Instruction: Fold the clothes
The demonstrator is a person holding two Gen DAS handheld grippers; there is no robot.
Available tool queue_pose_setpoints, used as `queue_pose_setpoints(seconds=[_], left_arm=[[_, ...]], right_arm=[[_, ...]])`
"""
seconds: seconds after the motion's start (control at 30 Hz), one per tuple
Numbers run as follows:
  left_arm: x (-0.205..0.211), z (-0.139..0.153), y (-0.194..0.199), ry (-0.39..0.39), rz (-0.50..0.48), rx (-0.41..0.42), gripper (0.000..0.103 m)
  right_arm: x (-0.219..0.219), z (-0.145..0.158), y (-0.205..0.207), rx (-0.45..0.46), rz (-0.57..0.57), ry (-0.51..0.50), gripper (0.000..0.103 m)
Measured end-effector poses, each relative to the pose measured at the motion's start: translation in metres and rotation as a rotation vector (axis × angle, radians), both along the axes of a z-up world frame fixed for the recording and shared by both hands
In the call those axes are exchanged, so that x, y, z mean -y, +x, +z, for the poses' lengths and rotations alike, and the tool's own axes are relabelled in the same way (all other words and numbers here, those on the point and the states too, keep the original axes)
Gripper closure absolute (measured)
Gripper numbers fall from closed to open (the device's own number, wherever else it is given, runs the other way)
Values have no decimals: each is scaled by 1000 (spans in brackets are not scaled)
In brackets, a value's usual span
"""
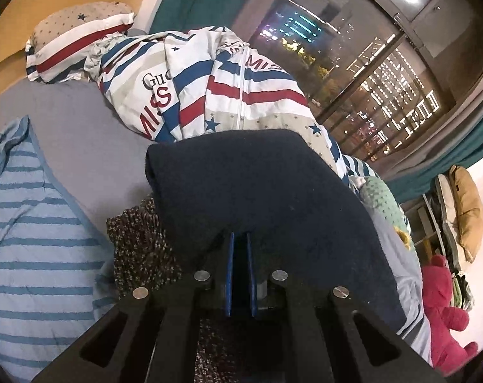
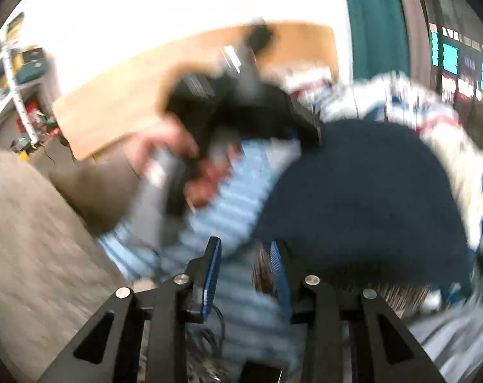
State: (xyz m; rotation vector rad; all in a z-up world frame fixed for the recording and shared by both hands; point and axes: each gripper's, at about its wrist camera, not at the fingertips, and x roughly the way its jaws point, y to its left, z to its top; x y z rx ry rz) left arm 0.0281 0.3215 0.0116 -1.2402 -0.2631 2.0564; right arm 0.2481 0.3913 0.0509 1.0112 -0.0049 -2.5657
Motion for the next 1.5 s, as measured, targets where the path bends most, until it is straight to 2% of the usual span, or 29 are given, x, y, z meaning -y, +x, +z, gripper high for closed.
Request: queue_pose_setpoints(seconds=[0.07, 0.13, 0.23, 0.27, 0.37, 0.4, 0.43, 0.47, 0.53, 0.63, 0.7, 0.73, 0.77, 0.9, 1.03, 1.07, 1.13, 1.2, 1.27, 1.3, 1.4, 1.47, 1.5], left_arm=[[2, 0, 0, 8, 1, 9, 94], [2, 0, 1, 8, -1, 8, 94], [2, 0, 2, 0, -4, 7, 94], [2, 0, 1, -1, -3, 9, 94], [3, -2, -1, 15, 2, 27, 94], [3, -2, -2, 25, 2, 36, 94], [4, -3, -3, 33, 2, 44, 94], [3, -3, -3, 35, 0, 45, 94], [3, -3, -4, 39, -1, 44, 94], [6, 0, -5, 68, -17, 53, 94], [13, 6, -6, 101, -33, 51, 94], [18, 11, -4, 104, -42, 41, 94], [24, 17, -1, 88, -44, 24, 94], [51, 29, 18, -25, -34, -85, 94], [87, 36, 42, -73, -24, -209, 94], [97, 38, 49, -89, -27, -243, 94], [116, 41, 63, -134, -30, -306, 94], [132, 41, 73, -182, -4, -347, 94], [154, 39, 82, -217, 71, -373, 94], [167, 38, 84, -212, 117, -371, 94], [209, 33, 98, -132, 216, -393, 94], [232, 29, 105, -88, 254, -416, 94], [239, 26, 107, -89, 257, -431, 94]], right_arm=[[7, 7, -6, -31, -42, 62, 58], [14, 2, -18, -14, -92, 138, 59], [19, -17, -35, 22, -130, 213, 67], [20, -23, -38, 36, -139, 226, 76], [14, -33, -42, 66, -116, 203, 89], [12, -37, -42, 100, -95, 172, 92], [9, -43, -44, 164, -70, 117, 98], [8, -46, -44, 218, -49, 70, 99], [9, -45, -38, 239, -27, 15, 99], [3, -29, -25, 186, -34, -34, 92], [4, -16, -21, 134, -93, 23, 74], [4, -9, -19, 107, -122, 52, 55], [6, -4, -18, 85, -146, 78, 51], [15, 14, -14, 23, -192, 139, 53], [17, 27, -13, -42, -309, 155, 32], [16, 29, -12, -57, -352, 127, 23], [13, 34, -10, -87, -436, 69, 13], [12, 38, -8, -117, -505, 14, 13], [27, 40, -14, -156, -463, -4, 13], [38, 42, -22, -177, -431, 13, 13], [82, 46, -38, -237, -333, 106, 13], [111, 43, -52, -279, -276, 165, 13], [124, 37, -57, -298, -273, 192, 13]])
